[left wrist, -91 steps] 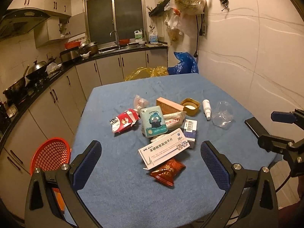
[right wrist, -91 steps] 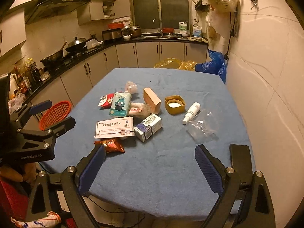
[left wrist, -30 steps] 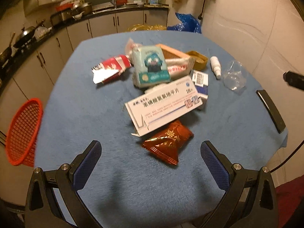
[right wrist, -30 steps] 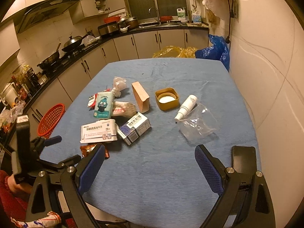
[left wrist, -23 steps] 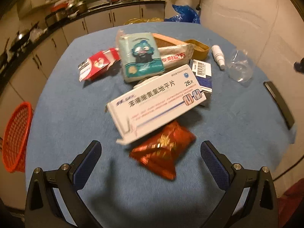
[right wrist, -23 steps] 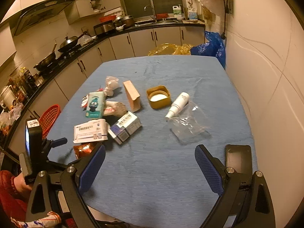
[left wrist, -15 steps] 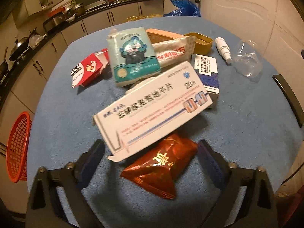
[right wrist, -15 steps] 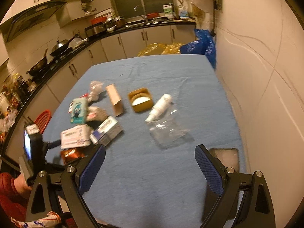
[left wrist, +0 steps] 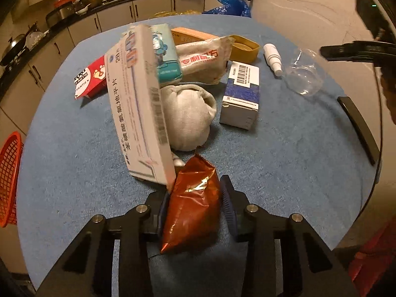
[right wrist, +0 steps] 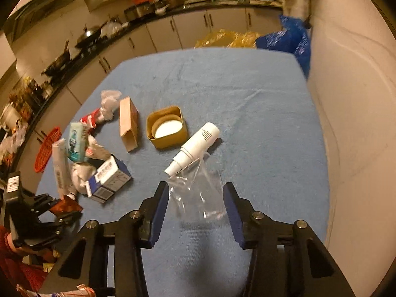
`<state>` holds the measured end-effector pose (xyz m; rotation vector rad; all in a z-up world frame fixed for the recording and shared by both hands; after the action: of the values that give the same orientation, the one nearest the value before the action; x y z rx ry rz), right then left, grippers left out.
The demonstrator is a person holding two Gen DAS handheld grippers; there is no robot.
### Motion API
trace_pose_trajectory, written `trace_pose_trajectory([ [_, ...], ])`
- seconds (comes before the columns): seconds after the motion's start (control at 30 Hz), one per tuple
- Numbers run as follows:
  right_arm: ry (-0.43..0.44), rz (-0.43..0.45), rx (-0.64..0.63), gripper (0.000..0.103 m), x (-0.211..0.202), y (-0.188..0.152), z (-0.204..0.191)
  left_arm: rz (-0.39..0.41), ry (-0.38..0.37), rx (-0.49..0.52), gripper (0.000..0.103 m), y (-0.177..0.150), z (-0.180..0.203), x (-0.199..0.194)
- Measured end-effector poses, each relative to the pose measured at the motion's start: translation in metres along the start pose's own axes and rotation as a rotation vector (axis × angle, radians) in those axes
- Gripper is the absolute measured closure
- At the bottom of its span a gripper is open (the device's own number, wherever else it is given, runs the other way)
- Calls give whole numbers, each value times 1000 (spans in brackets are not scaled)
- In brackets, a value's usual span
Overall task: Collect trash
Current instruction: 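Grasp the clear plastic cup with the right tool while the left tool lifts the bag, then carry both items over the red basket and open both tools to drop them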
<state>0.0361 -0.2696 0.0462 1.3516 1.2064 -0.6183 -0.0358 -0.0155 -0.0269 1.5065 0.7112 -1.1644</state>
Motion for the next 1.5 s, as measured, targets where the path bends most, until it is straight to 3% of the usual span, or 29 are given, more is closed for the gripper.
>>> trace_pose_trajectory([
  [0.1,37,-63,11,83,16,1,3,-3,4,-11,60,1,-1,1],
  [0.17,73,-59,16,88,12,-1,-4,-6,13,-26,43,5,-1,4],
  [0.3,121,-65,40,96,3,-14,-20,2,15,-44,41,8,-4,6],
  [0.47,169,-26,86,96,-13,-30,-41,12,11,-45,67,11,-5,7],
  [0.7,226,38,129,96,-36,-40,-69,46,-89,-60,68,9,-7,-12],
  [0.9,246,48,107,96,-41,-35,-94,82,-125,-80,68,5,-17,-39],
  [1.5,351,66,-83,96,-44,2,-219,225,-38,-229,68,-13,-114,-125],
])
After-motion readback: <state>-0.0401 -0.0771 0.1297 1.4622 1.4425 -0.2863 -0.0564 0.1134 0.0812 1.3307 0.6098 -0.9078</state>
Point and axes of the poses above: each gripper's, at about its wrist camera, not at the fingertips, and x roughly the way its jaws point, z to its right, y to its top, the point moved 5 cm from there along x, roughly the way its jaws point, and after that the axes turned 8 degrees about -z, right-handed, at the moved point
